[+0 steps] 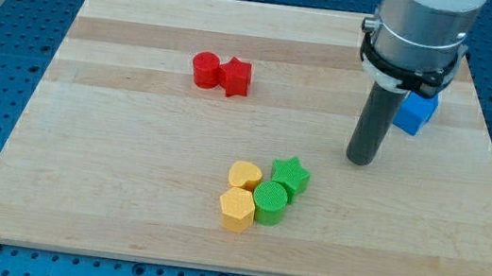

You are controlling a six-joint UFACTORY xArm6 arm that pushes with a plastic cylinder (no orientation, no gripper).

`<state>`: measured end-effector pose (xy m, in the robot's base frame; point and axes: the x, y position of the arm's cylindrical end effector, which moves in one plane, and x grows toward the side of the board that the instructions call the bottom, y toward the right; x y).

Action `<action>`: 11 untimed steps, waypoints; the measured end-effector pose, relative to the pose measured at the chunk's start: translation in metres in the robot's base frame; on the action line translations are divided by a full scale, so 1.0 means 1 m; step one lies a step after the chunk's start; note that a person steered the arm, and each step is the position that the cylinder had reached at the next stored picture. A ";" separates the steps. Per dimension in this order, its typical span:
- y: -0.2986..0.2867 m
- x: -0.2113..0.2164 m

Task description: Move your arm to the right of the blue cube

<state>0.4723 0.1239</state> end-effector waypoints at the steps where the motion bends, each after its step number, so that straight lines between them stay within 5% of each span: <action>1: 0.000 -0.001; 7: 0.001 -0.004; 11: 0.097 -0.031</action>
